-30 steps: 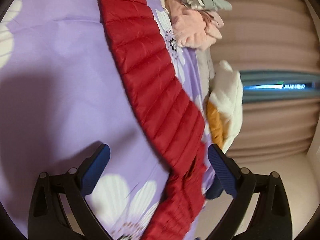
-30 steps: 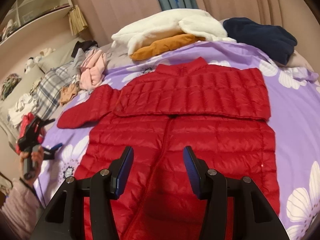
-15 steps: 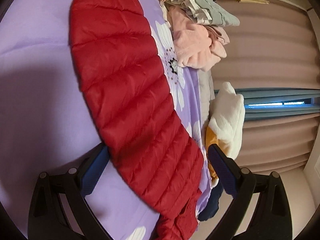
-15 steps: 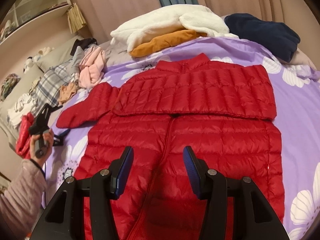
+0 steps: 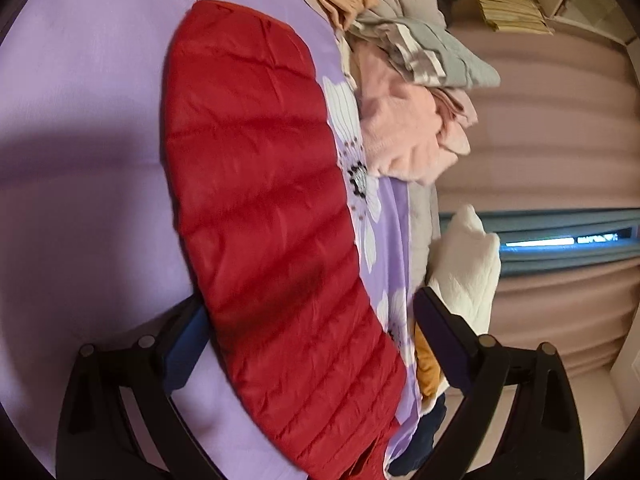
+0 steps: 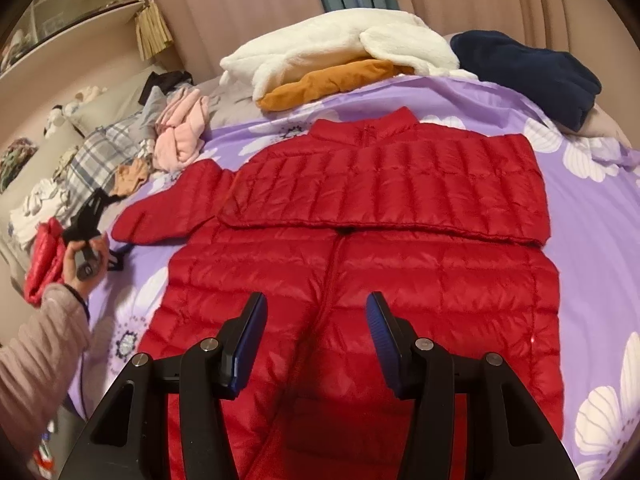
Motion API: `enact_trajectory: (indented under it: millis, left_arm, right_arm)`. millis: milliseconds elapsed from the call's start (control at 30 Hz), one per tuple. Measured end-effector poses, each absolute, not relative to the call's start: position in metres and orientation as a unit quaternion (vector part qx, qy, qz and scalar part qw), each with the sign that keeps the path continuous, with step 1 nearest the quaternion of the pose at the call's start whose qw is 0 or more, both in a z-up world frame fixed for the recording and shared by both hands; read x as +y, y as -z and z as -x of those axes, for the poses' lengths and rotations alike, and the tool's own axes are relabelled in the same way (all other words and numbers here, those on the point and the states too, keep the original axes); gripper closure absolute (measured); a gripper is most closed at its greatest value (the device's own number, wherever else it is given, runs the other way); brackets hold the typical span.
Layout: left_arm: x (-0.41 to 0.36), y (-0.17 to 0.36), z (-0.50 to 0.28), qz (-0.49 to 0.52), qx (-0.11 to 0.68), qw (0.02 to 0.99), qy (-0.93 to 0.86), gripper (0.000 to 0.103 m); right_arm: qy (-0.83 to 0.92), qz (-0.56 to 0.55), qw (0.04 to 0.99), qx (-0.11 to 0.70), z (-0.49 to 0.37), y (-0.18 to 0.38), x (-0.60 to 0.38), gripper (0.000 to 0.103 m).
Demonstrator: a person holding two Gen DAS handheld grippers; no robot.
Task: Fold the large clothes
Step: 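Grasp the other sleeve cuff with the left tool, then fold the gripped sleeve across the jacket body with the left tool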
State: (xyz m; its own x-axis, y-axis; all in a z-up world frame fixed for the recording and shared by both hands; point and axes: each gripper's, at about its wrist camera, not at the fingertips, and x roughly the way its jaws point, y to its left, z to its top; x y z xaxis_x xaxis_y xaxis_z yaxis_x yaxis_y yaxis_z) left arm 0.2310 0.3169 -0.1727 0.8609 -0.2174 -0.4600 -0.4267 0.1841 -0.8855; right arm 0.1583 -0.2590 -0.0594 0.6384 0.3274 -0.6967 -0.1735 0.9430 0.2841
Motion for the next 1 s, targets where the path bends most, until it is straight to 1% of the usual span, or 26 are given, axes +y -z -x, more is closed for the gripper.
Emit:
enact_trajectory:
  millis: [33,67,100,133,200,300,367,433,467,600,767,867,1000]
  left_arm:
    - [0.317,0.172,-0.232,0.633,0.256,0.726,-0.076,0.01]
    - [0.317,0.171,-0.233,0.63,0.259,0.728,-0.078,0.014]
    - [0.316,0.171,-0.234,0.623,0.265,0.731,-0.081,0.023]
    - [0.316,0.171,-0.234,0.619,0.269,0.733,-0.084,0.029]
    - [0.317,0.176,-0.237,0.619,0.283,0.728,-0.085,0.058]
    - [0.32,0.184,-0.234,0.624,0.292,0.719,-0.094,0.075]
    - [0.32,0.18,-0.232,0.609,0.302,0.725,-0.108,0.078]
    - [0.314,0.161,-0.232,0.56,0.316,0.755,-0.126,0.082]
    - [0.31,0.151,-0.233,0.54,0.317,0.77,-0.125,0.087]
    - [0.278,0.091,-0.231,0.444,0.304,0.837,-0.102,0.087]
    - [0.212,0.011,-0.229,0.333,0.268,0.903,-0.045,0.087]
    - [0.163,-0.025,-0.229,0.268,0.257,0.928,-0.01,0.087]
    - [0.09,-0.049,-0.23,0.185,0.26,0.947,0.039,0.087]
  right_arm:
    - [-0.134,-0.095,0.902,0.4,-0.158,0.061,-0.26,0.052]
    - [-0.132,-0.097,0.901,0.403,-0.159,0.062,-0.261,0.052]
    - [-0.132,-0.1,0.899,0.405,-0.159,0.064,-0.262,0.052]
    - [-0.131,-0.102,0.899,0.406,-0.159,0.065,-0.262,0.052]
    - [-0.128,-0.103,0.898,0.409,-0.16,0.067,-0.262,0.052]
    - [-0.128,-0.101,0.897,0.41,-0.16,0.068,-0.261,0.052]
    - [-0.126,-0.099,0.898,0.41,-0.16,0.068,-0.261,0.052]
    - [-0.124,-0.098,0.899,0.409,-0.16,0.068,-0.262,0.052]
    - [-0.124,-0.1,0.899,0.409,-0.159,0.068,-0.263,0.052]
    - [-0.118,-0.11,0.899,0.408,-0.159,0.068,-0.268,0.052]
    - [-0.116,-0.128,0.901,0.399,-0.156,0.066,-0.274,0.052]
    - [-0.114,-0.137,0.902,0.392,-0.151,0.064,-0.28,0.052]
    - [-0.105,-0.162,0.904,0.382,-0.144,0.062,-0.298,0.052]
